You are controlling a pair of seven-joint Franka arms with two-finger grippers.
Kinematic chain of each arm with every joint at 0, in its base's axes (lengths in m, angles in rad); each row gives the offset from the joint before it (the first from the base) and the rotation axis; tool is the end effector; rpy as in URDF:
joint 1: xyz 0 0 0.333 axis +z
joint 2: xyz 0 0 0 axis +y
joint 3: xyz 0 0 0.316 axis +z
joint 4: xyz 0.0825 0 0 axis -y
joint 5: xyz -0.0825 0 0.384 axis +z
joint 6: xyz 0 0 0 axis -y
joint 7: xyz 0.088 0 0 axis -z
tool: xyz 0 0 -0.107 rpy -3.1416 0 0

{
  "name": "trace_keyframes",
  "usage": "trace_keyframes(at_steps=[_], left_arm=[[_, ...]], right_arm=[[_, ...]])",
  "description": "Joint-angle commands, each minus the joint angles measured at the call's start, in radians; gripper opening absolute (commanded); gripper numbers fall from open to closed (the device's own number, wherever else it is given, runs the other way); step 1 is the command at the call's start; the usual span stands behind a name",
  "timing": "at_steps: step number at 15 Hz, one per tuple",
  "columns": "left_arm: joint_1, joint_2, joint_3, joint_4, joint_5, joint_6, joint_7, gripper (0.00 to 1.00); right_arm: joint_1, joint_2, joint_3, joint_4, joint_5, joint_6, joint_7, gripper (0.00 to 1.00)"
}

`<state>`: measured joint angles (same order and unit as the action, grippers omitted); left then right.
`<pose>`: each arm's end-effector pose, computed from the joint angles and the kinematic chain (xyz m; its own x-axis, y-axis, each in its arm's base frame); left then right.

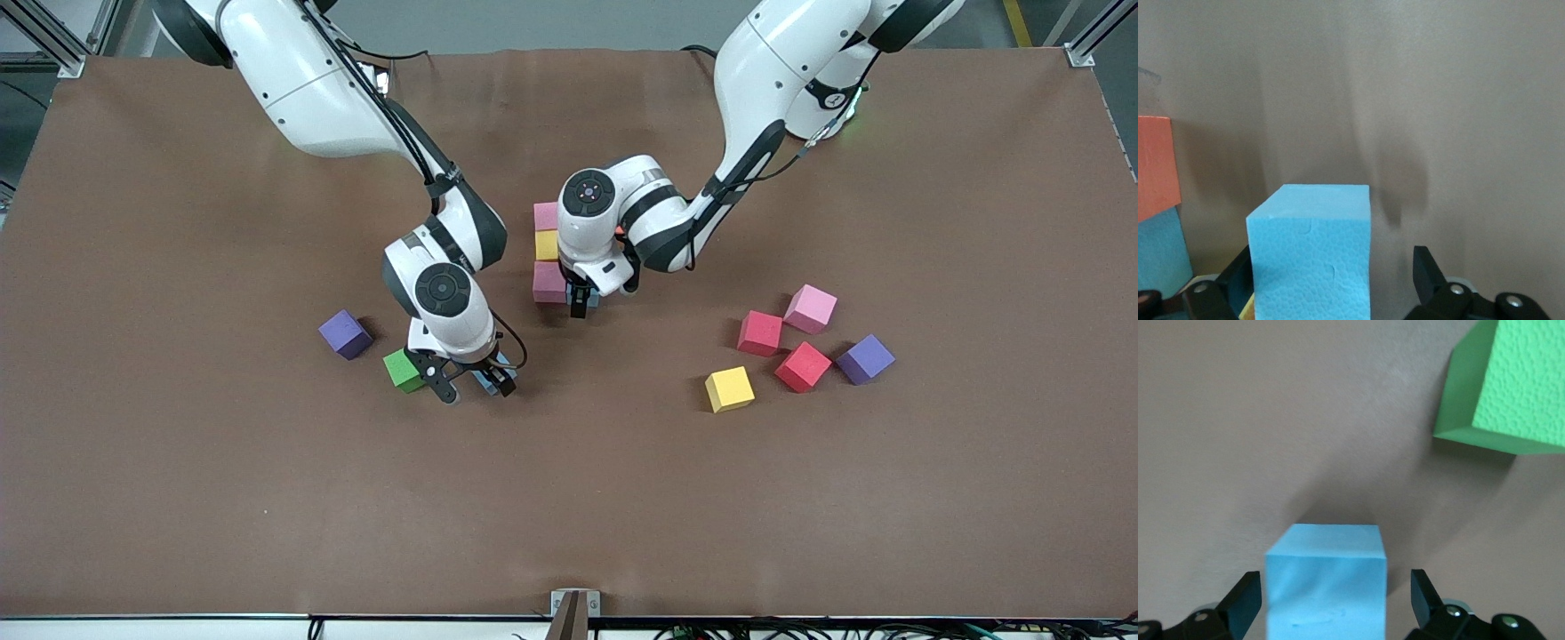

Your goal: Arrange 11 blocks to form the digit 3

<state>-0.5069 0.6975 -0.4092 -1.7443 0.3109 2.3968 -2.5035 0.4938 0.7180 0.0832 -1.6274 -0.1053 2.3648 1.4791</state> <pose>0.4272 -0.5123 0.2027 0.1212 0.9913 -0.0513 0.9924 -0.1222 -0.0161 0.5849 0.3707 0.2032 0.6605 -0.7505 0.0227 -0.7502 -0.6609 -0.0204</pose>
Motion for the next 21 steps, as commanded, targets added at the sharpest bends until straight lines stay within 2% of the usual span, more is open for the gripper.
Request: trace_keyframes(at_steps=[1, 2, 3, 7, 13, 17, 21], left_arm=[[-0.01, -0.045, 0.004, -0.012, 0.008, -0.034, 0.006, 1.0], [-0.009, -0.061, 0.001, -0.012, 0.008, -0.048, 0.012, 1.0], [-0.009, -0.07, 0.0, -0.012, 0.007, -0.06, 0.024, 1.0], [0.01, -0.131, 0.0, -0.009, -0.006, -0.132, 0.135, 1.0], [0.171, -0.17, 0.001, 0.0, -0.004, -0.16, 0.527, 1.0], [0.27, -0.154, 0.009, 0.045, 0.0, -0.16, 0.797, 1.0], [0.353, -0.089, 0.01, 0.097, 0.007, -0.159, 0.995, 1.0]], right_arm=[[0.008, -0.014, 0.001, -0.038, -0.008, 0.016, -0.015, 0.46], [0.008, -0.014, 0.001, -0.038, -0.007, 0.013, -0.058, 0.24], [0.008, -0.014, 0.004, -0.038, -0.007, 0.013, -0.087, 0.14], [0.058, -0.019, 0.004, -0.028, -0.011, 0.016, -0.133, 0.13], [0.12, -0.015, 0.004, -0.008, -0.031, 0.017, -0.593, 0.13], [0.137, -0.015, 0.004, -0.003, -0.045, 0.014, -0.68, 0.14], [0.157, -0.015, 0.004, -0.011, -0.037, 0.007, -0.669, 0.14]])
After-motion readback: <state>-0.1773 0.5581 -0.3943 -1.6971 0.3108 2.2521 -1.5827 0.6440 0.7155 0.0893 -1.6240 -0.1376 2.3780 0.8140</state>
